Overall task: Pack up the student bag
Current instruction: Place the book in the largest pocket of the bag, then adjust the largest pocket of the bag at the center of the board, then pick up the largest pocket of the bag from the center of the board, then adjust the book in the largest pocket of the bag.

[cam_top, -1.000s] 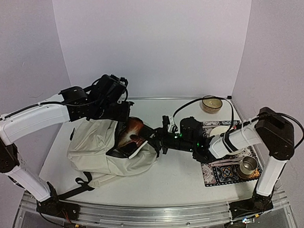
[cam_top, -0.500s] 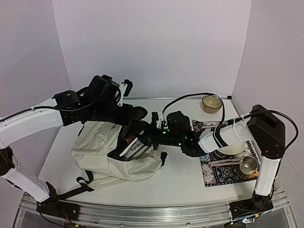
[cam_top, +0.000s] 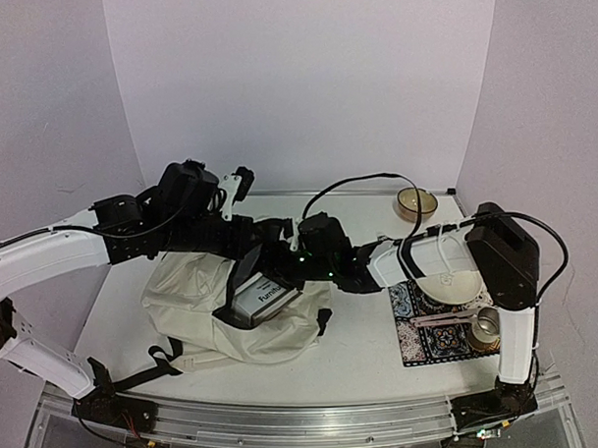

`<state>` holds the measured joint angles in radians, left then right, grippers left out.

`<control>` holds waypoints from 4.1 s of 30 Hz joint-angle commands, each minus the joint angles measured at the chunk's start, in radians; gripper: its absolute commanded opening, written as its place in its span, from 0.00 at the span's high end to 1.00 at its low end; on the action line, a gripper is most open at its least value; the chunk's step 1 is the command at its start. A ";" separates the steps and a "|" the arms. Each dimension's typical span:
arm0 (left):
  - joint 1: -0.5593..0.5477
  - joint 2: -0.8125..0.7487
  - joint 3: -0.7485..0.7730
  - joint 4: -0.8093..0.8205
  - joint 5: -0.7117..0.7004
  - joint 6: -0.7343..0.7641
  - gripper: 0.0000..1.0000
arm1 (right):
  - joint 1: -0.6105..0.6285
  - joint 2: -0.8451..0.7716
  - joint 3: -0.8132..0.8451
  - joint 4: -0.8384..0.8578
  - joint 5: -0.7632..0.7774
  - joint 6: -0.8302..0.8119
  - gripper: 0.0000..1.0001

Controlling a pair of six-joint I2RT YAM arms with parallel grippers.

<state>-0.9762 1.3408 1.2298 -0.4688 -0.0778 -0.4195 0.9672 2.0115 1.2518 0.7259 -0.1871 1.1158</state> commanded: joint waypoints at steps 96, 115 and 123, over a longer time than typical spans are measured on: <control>-0.022 0.113 -0.009 0.004 -0.183 -0.022 0.75 | -0.132 -0.031 0.212 -0.952 0.422 -0.549 0.63; -0.233 0.249 0.002 -0.061 -0.433 0.010 0.08 | -0.131 -0.236 0.251 -0.970 0.142 -0.556 1.00; -0.281 0.459 0.098 -0.304 -0.656 -0.098 0.06 | -0.131 -0.237 0.290 -0.953 0.048 -0.534 1.00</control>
<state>-1.2495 1.6953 1.2485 -0.5917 -0.5585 -0.4364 0.8333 1.8381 1.4631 -0.2506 -0.0663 0.5664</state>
